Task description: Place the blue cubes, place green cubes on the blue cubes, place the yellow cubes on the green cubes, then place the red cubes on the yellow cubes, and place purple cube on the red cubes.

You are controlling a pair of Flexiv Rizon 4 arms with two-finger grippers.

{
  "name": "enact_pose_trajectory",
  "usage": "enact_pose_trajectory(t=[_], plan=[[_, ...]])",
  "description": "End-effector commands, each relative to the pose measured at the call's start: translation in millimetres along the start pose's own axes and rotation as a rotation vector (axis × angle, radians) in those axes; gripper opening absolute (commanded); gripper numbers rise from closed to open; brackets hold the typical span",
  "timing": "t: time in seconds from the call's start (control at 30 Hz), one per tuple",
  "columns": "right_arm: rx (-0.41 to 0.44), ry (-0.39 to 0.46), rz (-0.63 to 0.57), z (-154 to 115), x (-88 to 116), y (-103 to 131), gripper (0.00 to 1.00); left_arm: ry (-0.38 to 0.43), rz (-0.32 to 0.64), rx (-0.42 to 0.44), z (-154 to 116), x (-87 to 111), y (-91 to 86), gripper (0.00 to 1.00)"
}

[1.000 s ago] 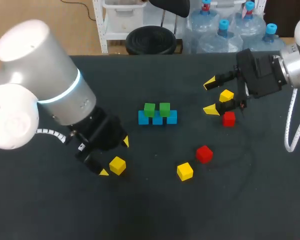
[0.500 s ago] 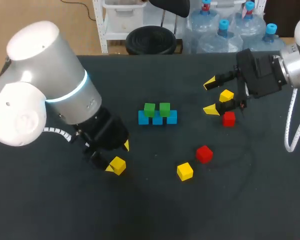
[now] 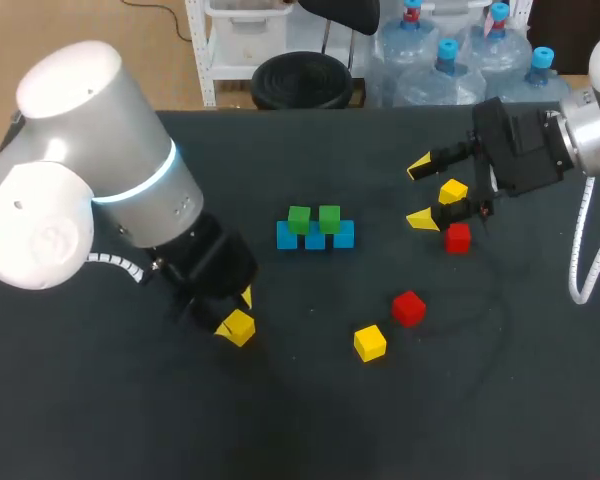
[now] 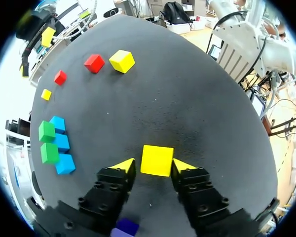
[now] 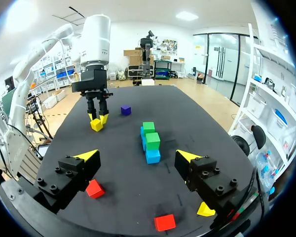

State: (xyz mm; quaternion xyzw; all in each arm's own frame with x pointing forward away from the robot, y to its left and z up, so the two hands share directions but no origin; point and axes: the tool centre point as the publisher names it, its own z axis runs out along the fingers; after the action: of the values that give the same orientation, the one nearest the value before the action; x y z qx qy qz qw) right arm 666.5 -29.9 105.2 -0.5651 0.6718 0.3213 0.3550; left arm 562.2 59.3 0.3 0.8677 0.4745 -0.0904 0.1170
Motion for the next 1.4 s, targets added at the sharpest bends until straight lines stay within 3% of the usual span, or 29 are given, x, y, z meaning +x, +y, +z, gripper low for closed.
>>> enact_pose_trajectory(t=[0.03,0.17,0.4,0.63,0.93,1.1,1.4], plan=[[0.0,-0.002,-0.001,0.6,0.3,-0.2,1.0,0.0,-0.001,-0.001,0.4,-0.9,0.0,0.27],[0.0,-0.002,-0.001,0.6,0.3,-0.2,1.0,0.0,-0.002,-0.005,0.5,-1.5,-0.1,0.0],[0.0,-0.002,-0.001,0.6,0.3,-0.2,1.0,0.006,-0.009,-0.013,0.4,-2.0,1.5,0.0],[0.0,-0.002,-0.001,0.6,0.3,-0.2,1.0,0.019,-0.045,-0.057,-5.3,-1.6,15.0,0.0],[0.0,-0.002,-0.001,0.6,0.3,-0.2,1.0,0.019,-0.154,-0.123,-0.5,-3.3,42.4,0.0],[0.0,-0.002,-0.001,0.6,0.3,-0.2,1.0,0.061,-0.239,-0.123,10.1,-3.0,54.3,0.0],[0.0,-0.002,-0.001,0.6,0.3,-0.2,1.0,0.109,-0.343,-0.137,10.4,6.9,62.6,0.0]])
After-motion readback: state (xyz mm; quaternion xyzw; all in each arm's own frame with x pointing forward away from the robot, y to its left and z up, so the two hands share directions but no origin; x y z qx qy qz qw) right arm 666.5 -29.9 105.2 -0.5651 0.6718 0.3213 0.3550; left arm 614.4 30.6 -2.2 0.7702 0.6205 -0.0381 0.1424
